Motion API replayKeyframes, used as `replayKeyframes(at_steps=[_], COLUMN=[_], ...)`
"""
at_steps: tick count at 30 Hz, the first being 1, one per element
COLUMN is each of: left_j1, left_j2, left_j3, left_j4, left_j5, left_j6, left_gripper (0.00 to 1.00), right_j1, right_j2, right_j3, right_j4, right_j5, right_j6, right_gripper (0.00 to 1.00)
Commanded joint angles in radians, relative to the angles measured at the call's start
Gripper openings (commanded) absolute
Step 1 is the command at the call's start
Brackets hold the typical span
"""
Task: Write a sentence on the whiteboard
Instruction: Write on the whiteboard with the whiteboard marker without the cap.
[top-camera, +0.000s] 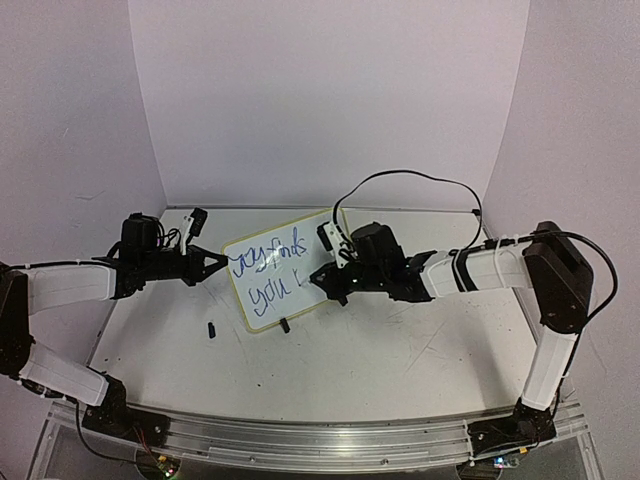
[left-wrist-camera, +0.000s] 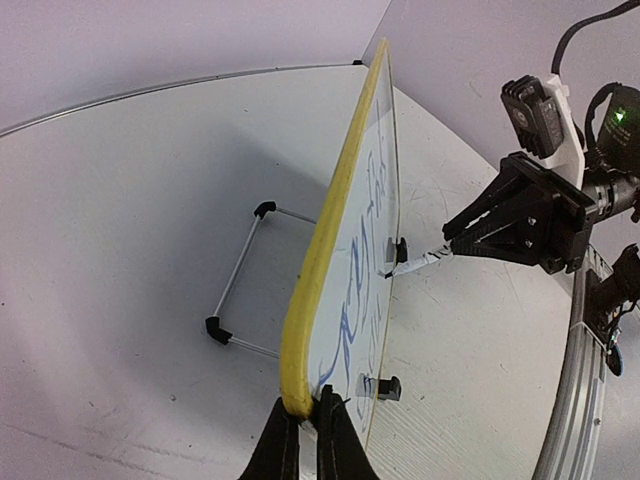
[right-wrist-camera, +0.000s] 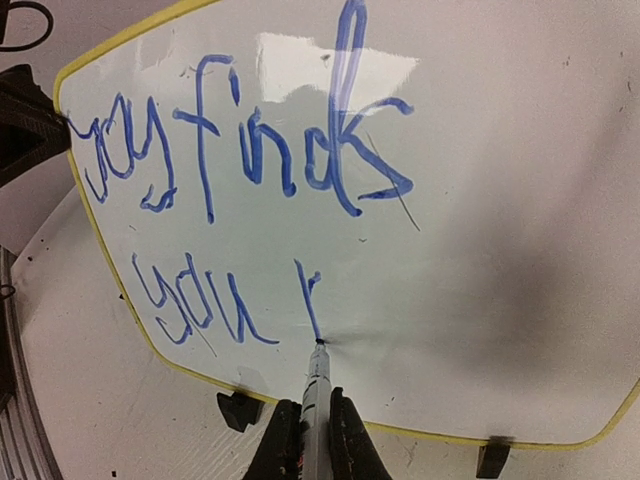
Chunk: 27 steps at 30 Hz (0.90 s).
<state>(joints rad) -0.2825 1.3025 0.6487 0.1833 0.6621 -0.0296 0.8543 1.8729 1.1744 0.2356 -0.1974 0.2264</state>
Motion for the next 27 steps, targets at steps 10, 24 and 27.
replayKeyframes(at_steps=[10,24,27], left_j1=[-0.007,-0.007,-0.008], left_j2=[0.012,0.006,0.006], left_j3=[0.022,0.021,0.02], left_j4=[-0.038,-0.039,-0.039], left_j5=[-0.044,-0.045,-0.045], left_j6=[0.08,0.08,0.08], left_gripper=[0.0,0.0,0.0], right_j1=[0.004,0.0,-0.001], right_j2=[0.014,0.029,0.027], right_j3=[0.004,0.081,0.086], right_j4=[0.046,0.047,0.047], right_j5=[0.0,0.024,0.031], right_j6=[0.03,0.017,0.016], right_gripper=[0.0,0.0,0.0])
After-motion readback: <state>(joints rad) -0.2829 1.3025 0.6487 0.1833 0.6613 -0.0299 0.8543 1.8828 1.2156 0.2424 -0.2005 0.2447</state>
